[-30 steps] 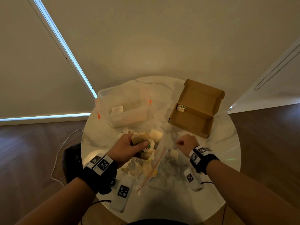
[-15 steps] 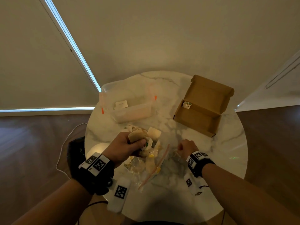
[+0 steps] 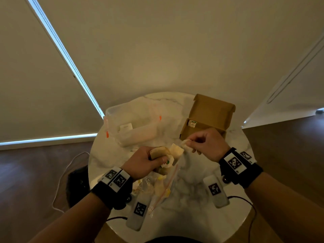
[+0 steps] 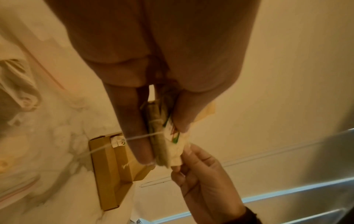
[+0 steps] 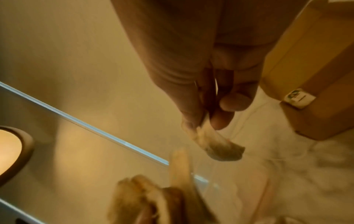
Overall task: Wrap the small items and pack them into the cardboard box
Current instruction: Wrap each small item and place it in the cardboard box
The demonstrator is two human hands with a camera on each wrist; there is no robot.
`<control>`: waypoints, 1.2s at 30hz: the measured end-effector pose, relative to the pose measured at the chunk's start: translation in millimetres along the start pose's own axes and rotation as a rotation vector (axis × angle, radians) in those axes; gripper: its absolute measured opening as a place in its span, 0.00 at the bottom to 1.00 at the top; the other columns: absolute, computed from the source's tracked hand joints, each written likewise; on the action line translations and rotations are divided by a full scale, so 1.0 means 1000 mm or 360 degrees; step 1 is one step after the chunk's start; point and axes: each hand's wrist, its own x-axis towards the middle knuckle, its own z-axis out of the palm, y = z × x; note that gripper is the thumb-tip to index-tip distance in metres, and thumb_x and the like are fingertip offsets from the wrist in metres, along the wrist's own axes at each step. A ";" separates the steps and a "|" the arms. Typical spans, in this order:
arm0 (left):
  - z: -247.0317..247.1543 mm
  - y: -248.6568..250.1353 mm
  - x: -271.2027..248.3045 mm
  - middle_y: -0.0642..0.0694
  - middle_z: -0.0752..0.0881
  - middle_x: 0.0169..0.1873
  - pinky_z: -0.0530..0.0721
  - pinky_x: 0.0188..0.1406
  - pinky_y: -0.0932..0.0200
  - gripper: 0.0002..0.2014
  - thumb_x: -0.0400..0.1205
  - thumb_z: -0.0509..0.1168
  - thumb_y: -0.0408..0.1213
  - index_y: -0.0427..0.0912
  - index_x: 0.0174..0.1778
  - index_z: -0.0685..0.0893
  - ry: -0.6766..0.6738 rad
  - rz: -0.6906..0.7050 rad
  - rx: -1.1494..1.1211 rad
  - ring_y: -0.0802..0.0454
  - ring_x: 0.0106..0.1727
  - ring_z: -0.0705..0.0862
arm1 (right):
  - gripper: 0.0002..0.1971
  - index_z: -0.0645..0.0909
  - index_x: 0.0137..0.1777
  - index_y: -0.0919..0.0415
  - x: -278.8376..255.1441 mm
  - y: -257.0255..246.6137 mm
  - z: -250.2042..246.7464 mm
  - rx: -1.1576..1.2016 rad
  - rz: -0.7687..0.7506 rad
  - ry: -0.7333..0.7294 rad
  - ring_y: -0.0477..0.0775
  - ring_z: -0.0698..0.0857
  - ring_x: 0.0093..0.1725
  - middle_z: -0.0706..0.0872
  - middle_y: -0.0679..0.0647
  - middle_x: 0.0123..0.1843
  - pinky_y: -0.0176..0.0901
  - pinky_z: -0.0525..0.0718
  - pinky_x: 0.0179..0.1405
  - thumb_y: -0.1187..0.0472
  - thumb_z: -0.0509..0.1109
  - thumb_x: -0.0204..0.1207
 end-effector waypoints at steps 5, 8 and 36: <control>0.005 0.007 0.003 0.43 0.90 0.40 0.90 0.38 0.55 0.07 0.82 0.66 0.25 0.39 0.46 0.89 -0.0014 0.0032 0.0003 0.48 0.38 0.90 | 0.06 0.89 0.47 0.63 -0.006 -0.023 0.003 0.0119 -0.0139 -0.0039 0.46 0.83 0.24 0.89 0.54 0.30 0.40 0.82 0.28 0.61 0.74 0.76; 0.007 0.008 0.004 0.41 0.89 0.40 0.88 0.36 0.58 0.09 0.82 0.65 0.25 0.40 0.44 0.89 -0.0013 0.0026 -0.0040 0.49 0.37 0.90 | 0.07 0.90 0.46 0.61 -0.007 -0.021 0.006 0.0125 -0.0183 -0.0071 0.51 0.85 0.26 0.90 0.54 0.32 0.46 0.86 0.32 0.58 0.75 0.74; -0.029 -0.048 0.065 0.40 0.87 0.34 0.90 0.42 0.47 0.05 0.82 0.66 0.25 0.29 0.47 0.87 0.0427 -0.0328 -0.0293 0.45 0.38 0.89 | 0.11 0.85 0.59 0.62 0.178 0.112 -0.015 -0.1010 0.0544 -0.0191 0.61 0.82 0.60 0.85 0.60 0.61 0.48 0.81 0.61 0.63 0.63 0.82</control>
